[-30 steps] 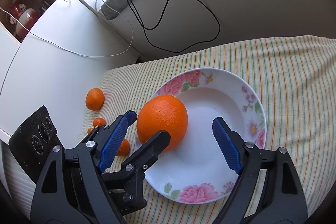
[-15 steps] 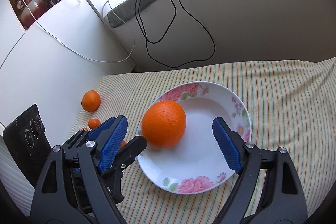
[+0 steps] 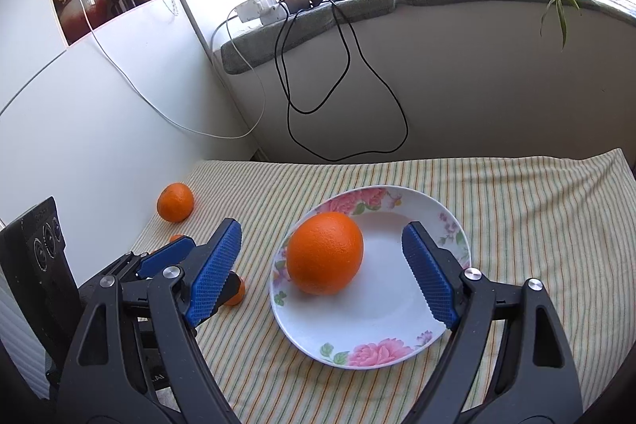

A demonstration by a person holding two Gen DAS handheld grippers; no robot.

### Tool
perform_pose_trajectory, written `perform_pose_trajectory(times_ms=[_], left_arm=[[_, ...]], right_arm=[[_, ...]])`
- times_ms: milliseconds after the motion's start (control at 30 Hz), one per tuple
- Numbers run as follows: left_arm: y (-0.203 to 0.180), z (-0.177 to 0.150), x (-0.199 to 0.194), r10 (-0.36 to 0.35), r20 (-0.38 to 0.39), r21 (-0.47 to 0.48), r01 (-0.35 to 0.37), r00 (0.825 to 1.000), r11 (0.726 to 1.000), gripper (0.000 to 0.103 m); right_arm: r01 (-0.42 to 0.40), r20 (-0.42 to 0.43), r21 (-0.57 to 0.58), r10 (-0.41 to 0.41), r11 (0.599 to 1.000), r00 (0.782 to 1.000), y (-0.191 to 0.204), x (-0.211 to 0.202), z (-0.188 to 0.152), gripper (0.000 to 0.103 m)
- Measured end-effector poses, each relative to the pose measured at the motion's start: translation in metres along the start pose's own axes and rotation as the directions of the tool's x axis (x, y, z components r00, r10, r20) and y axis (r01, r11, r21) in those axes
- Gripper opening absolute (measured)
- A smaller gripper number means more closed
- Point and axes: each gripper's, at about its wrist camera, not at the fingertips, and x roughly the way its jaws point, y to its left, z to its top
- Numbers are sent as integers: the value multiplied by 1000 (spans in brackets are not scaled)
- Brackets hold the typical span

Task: Organize fruits
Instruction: 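Lower the orange onto the plate and open the right gripper, then move the right tool back toward the remaining large orange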

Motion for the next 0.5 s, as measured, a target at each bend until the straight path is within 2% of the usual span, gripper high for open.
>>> perform_pose_trajectory(times_ms=[233, 333, 500], left_arm=[[14, -4, -13, 28, 13, -17, -28, 1000, 999, 74], [23, -7, -20, 47, 17, -20, -47, 999, 999, 74], [47, -11, -34, 84, 28, -44, -83, 996, 996, 74]], right_arm=[[8, -39, -66, -11, 998, 999, 24, 5, -1, 86], [1, -35, -86, -4, 996, 999, 34, 7, -2, 90], [-20, -34, -130, 15, 991, 999, 52, 11, -3, 90]])
